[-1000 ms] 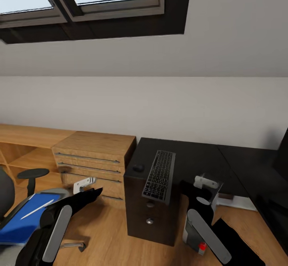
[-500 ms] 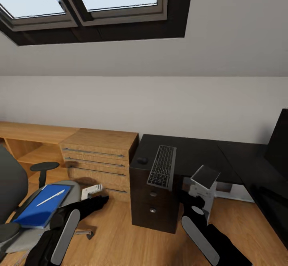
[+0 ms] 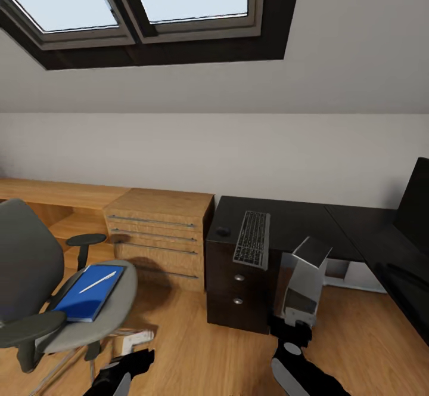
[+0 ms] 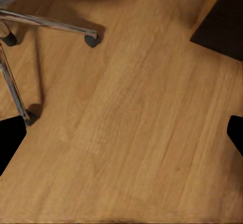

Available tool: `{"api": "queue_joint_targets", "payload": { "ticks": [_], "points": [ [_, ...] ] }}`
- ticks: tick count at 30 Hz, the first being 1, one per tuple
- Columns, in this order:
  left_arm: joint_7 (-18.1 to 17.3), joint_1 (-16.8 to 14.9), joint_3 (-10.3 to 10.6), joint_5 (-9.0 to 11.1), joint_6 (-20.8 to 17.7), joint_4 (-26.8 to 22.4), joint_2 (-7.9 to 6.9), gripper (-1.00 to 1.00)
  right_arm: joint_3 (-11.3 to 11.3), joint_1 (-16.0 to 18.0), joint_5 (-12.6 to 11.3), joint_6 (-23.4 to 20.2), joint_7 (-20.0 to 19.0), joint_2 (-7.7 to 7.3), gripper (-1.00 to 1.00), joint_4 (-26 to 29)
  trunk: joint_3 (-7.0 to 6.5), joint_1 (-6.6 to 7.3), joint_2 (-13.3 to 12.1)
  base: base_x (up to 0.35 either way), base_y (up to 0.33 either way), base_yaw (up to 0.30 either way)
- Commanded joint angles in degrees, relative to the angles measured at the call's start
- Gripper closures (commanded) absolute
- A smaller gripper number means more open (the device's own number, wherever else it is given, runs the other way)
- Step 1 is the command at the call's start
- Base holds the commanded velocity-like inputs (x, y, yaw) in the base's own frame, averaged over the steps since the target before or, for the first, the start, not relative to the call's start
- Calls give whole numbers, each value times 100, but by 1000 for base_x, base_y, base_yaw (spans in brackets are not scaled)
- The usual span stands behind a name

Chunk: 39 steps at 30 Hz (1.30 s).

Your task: In the bedroom, organize the workspace by keeping the computer under the desk, ensuring the monitor is on the desk, placing the keyboard on the desk next to the monitor, placing the mouse on the desk next to the keyboard, moving the folder from the swivel chair onto the desk next to the mouse, stacking the notebook on top of the folder with the pen on top of the notebook, and positioning the swivel chair next to the desk.

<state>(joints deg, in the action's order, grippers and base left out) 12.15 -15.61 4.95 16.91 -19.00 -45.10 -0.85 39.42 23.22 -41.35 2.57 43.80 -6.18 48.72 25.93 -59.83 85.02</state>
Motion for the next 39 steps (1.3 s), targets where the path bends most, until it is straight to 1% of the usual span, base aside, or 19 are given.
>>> {"api": "queue_joint_targets", "payload": {
  "ticks": [1, 2, 3, 4, 6, 7, 8, 11, 13, 16, 20, 21, 25, 27, 39],
  "points": [
    [55, -3, 42, 52, 72, 133, -6, -100, 146, 9, -49, 53, 35, 29, -100, -103, 6, 1, 5, -67, 77, 0],
    [51, -3, 61, 43, 387, 500, -3, -100, 425, 8, -49, 201, 30, 157, -100, -479, 6, 1, 5, -43, 49, 0],
    [49, -3, 71, 41, 588, 701, -3, -100, 565, 8, -49, 311, 25, 235, -100, -714, 6, 1, 5, -34, 39, 0],
    [47, -3, 86, 37, 983, 1076, -3, -100, 802, 7, -49, 578, -6, 395, -100, -1193, 6, 1, 5, -22, 25, 0],
    [42, -3, 95, 34, 1361, 1406, -3, -100, 975, 7, -48, 903, -91, 557, -100, -1670, 6, 1, 5, -16, 18, 0],
    [40, -3, 101, 33, 1693, 1685, -1, -100, 1088, 6, -48, 1264, -242, 705, -100, -2140, 6, 1, 5, -9, 10, 0],
    [41, -3, 105, 33, 1967, 1922, 2, -100, 1160, 4, -48, 1630, -459, 831, -100, -2587, 6, 1, 5, -6, 7, 0],
    [43, -3, 108, 32, 2262, 2229, 4, -100, 1222, 4, -44, 2109, -857, 988, -100, -3168, 6, 1, 5, -4, 4, 0],
    [42, -3, 110, 27, 2470, 2499, 4, -100, 1244, 5, -54, 2510, -1399, 1092, -100, -3676, 6, 1, 5, -2, 2, 0],
    [42, -3, 111, 30, 2572, 2644, 6, -100, 1242, 1, -66, 2706, -1862, 1129, -100, -3928, 6, 1, 5, 0, 0, 0],
    [42, -3, 111, 31, 2608, 2754, 36, -100, 1242, 0, -72, 2776, -2047, 1141, -100, -4026, 6, 1, 5, 0, 0, 0],
    [42, -3, 111, 31, 2616, 2818, 55, -100, 1234, -1, -75, 2798, -2085, 1144, -100, -4048, -11, 23, -36, 0, 0, -12],
    [48, -3, 111, 32, 2626, 2854, 66, -100, 1221, -2, -92, 2808, -2105, 1144, -100, -4066, -74, 111, -196, 0, 0, -41],
    [53, -3, 111, 27, 2619, 2968, 112, -100, 1273, 0, -63, 2830, -2115, 1168, -100, -4082, -109, 155, -276, 0, 0, -13],
    [51, -3, 112, 23, 2605, 3096, 120, -100, 1273, -2, -62, 2838, -2112, 1170, -100, -4081, -325, 418, -757, 0, 0, -9]
  ]
}}
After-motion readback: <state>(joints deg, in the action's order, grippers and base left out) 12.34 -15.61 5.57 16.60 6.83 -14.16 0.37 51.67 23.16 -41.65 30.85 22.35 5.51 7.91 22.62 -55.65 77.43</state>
